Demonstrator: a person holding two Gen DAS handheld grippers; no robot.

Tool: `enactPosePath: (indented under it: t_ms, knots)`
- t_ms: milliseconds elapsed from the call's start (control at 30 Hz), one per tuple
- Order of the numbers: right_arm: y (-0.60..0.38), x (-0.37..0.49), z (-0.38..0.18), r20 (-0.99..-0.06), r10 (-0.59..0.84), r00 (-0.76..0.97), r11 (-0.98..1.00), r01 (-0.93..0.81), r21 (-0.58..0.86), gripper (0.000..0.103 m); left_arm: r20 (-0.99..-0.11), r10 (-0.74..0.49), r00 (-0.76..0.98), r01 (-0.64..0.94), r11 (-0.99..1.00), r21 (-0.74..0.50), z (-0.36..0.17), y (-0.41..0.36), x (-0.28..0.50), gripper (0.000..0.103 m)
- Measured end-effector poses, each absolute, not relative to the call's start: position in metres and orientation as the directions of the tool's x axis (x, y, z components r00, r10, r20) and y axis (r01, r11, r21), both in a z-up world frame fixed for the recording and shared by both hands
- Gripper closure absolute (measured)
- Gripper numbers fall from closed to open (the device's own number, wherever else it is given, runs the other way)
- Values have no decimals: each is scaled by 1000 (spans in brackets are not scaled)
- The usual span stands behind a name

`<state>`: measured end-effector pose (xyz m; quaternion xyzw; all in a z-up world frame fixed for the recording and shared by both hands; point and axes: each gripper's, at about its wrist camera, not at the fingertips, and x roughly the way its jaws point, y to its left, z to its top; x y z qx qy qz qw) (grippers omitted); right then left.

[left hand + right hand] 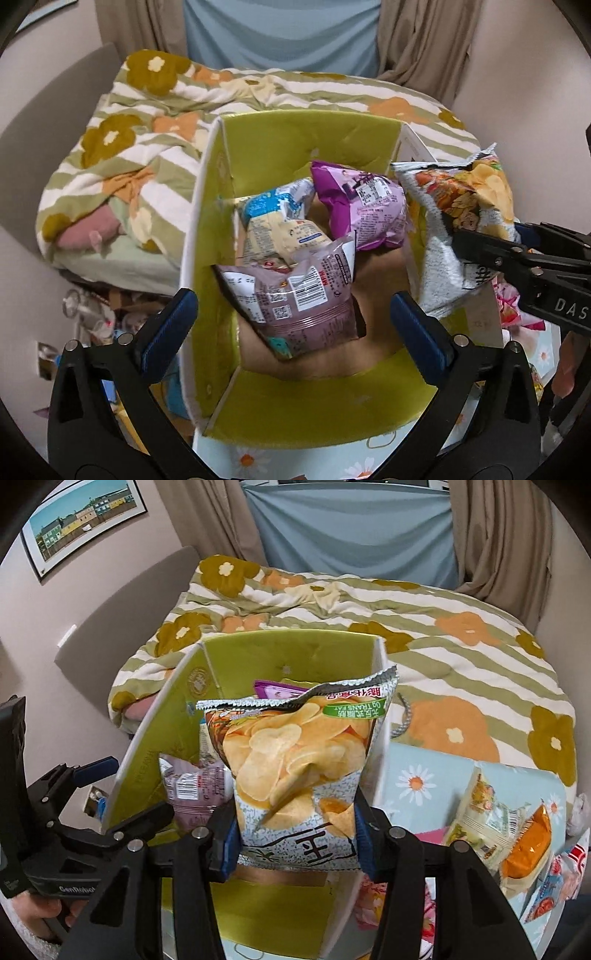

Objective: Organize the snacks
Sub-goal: 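Carry both bags into the yellow box and open both tools to release them, then move both tools back toward the remaining snacks on the table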

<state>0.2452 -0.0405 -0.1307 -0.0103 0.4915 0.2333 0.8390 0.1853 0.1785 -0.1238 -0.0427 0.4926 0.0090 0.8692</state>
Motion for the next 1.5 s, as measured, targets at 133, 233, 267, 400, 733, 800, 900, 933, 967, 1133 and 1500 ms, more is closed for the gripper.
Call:
enactPosePath:
  t_ms: [133,233,267,400,733,800,900,933,967,1133,1500]
  knots:
    - [-32,245,-135,-830,392,397,879,-426,212,56,-858,3,513,-75,996,-42,-122,179,184,0]
    - [-26,247,-138,-829,392,399,878,-432,207,53,-856,8,517,-83,996,-41,-122,181,182,0]
    - [-25,248,-139,-829,390,402,878,-432,204,44,-856,9,516,-84,996,-40,-123,181,181,0]
    - [-24,248,-143,-826,389,408,880,-429,203,7,-857,14,514,-91,995,-38,-126,183,180,0]
    - [-35,237,-128,-779,398,485,881,-439,177,0,-846,8,534,-99,994,-53,-113,184,172,0]
    - [-38,234,-123,-771,408,488,881,-434,191,0,-836,9,548,-89,995,-48,-105,181,169,0]
    - [-48,226,-112,-756,416,506,882,-427,199,0,-822,1,569,-67,997,-46,-93,176,165,0]
    - [-51,223,-108,-752,415,513,884,-423,200,0,-817,-5,576,-54,998,-44,-87,172,164,0]
    - [-55,221,-104,-747,413,521,887,-417,199,0,-814,-10,580,-42,998,-43,-83,168,164,0]
    - [-97,198,-77,-721,388,574,911,-355,208,0,-793,-90,602,62,996,-66,-68,138,161,0]
    - [-231,139,-65,-747,210,631,978,-136,160,0,-792,-206,575,249,966,-71,-73,33,138,0]
